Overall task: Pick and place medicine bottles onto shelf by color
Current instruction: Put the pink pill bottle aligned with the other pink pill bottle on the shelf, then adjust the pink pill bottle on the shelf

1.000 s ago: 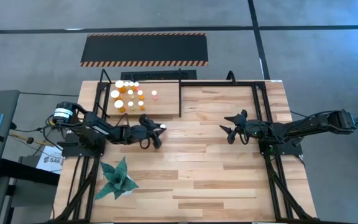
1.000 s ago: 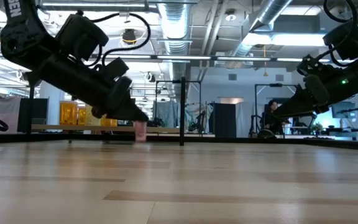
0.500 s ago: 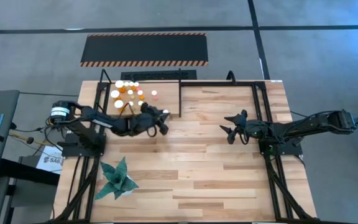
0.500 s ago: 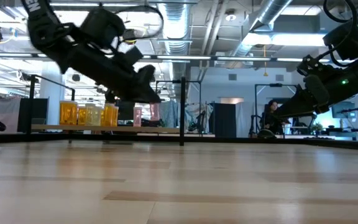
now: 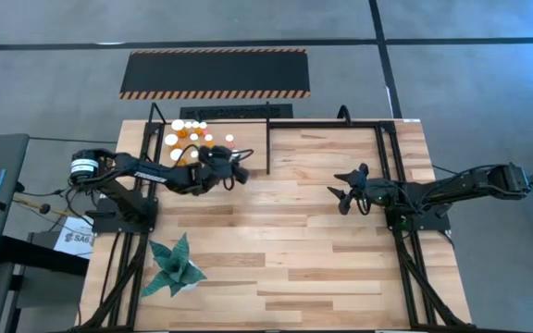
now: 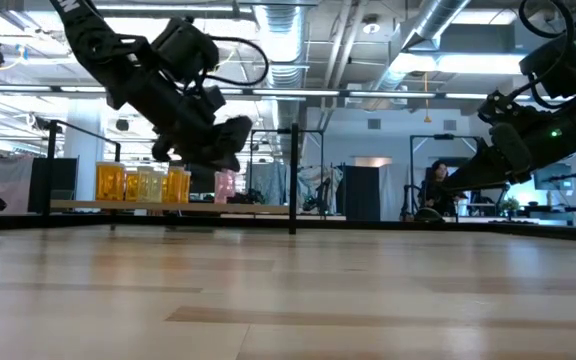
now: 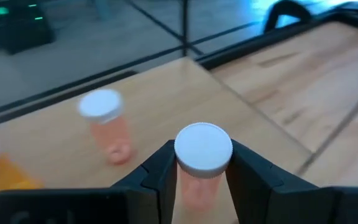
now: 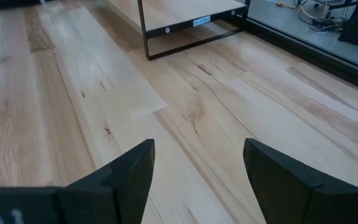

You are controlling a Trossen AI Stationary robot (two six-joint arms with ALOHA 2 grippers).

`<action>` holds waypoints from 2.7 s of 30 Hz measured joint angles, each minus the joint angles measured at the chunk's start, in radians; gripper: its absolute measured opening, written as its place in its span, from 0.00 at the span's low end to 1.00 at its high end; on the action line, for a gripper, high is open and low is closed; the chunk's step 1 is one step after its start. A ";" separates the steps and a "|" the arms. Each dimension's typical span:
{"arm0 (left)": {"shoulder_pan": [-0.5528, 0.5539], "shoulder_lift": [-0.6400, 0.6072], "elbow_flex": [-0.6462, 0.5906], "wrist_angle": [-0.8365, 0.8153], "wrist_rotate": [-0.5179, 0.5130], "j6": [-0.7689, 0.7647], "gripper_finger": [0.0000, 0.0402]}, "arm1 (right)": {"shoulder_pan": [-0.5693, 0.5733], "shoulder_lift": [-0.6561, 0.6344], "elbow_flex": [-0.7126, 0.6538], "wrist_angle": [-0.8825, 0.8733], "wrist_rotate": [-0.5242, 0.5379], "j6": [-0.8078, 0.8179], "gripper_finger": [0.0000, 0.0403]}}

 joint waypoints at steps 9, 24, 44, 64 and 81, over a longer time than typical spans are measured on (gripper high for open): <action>0.000 0.000 0.000 -0.118 -0.133 -0.135 0.27 | 0.000 0.000 0.000 -0.001 0.000 0.000 0.67; -0.005 0.002 0.000 -0.154 -0.142 -0.174 0.27 | 0.000 0.000 0.000 0.000 0.000 0.000 0.67; -0.012 0.002 -0.001 -0.160 -0.157 -0.200 0.27 | 0.000 0.000 0.000 0.000 0.000 0.000 0.67; -0.027 0.002 -0.001 -0.160 -0.157 -0.204 0.33 | 0.000 0.000 0.000 0.000 0.000 0.000 0.67; -0.034 -0.038 0.002 -0.099 -0.141 -0.133 0.47 | 0.000 0.000 0.000 -0.001 0.000 0.000 0.67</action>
